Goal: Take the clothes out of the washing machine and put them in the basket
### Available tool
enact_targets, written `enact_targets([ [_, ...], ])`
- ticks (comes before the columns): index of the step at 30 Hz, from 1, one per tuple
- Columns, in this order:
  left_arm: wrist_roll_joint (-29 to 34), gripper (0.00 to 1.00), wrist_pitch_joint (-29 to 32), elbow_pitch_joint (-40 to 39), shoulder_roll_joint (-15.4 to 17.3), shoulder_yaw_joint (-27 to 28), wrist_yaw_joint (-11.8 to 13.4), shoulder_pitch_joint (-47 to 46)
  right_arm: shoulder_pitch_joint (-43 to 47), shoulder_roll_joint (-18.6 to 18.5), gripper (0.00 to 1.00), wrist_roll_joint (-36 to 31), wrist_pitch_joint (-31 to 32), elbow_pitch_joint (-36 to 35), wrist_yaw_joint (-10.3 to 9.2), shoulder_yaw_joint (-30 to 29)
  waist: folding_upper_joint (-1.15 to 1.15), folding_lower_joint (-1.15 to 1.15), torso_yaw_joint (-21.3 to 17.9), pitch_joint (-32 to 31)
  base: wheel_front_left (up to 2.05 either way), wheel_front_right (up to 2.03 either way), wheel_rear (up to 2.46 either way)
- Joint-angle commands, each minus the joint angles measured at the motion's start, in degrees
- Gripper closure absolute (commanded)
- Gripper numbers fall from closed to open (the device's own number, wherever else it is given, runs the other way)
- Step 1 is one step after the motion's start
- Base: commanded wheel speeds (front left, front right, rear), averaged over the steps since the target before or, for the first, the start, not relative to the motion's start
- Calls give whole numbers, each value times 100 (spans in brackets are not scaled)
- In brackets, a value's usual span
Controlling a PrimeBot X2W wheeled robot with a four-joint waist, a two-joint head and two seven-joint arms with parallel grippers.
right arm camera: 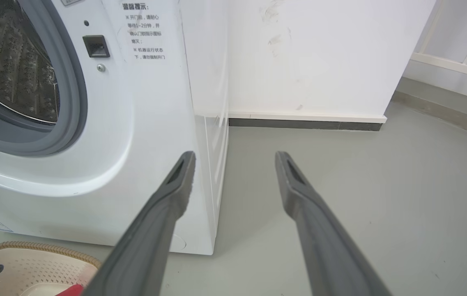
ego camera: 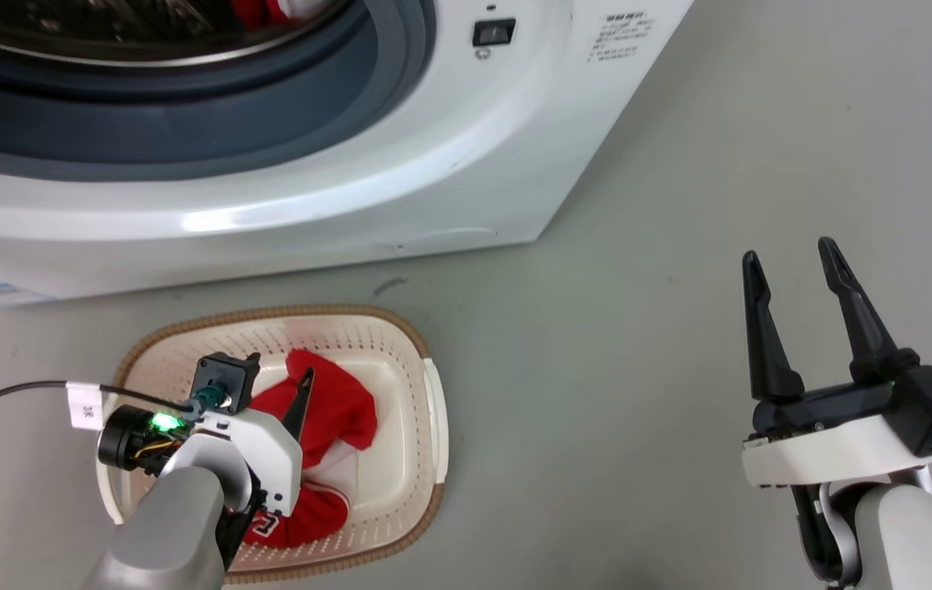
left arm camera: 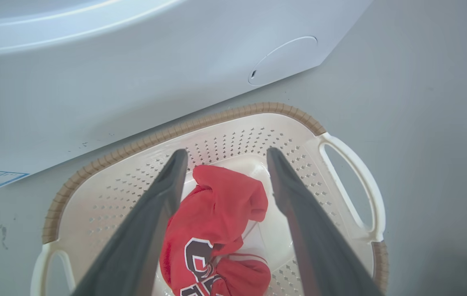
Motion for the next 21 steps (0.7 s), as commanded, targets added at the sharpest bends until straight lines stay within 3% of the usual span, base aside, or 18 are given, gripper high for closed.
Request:
enact_targets([
  [1, 25, 0, -13, -78, 23, 31, 37, 63, 60, 4, 0, -29, -10, 13, -5, -18, 0, 1, 78, -249, 0, 0, 0],
  [9, 91, 0, -14, -1312, 188, 425, 254, 599, 262, 4, 0, 76, -10, 100, -5, -21, 0, 1, 25, -628, 0, 0, 0],
  [15, 14, 0, -10, -1945, 376, 708, 281, 448, 318, 4, 0, 198, -10, 74, -6, 76, 0, 1, -171, -590, 0, 0, 0],
  [21, -90, 0, 695, -2335, 767, 799, 157, -138, 328, 4, 0, 309, -10, 62, -5, 212, 0, 1, -489, -347, 0, 0, 0],
])
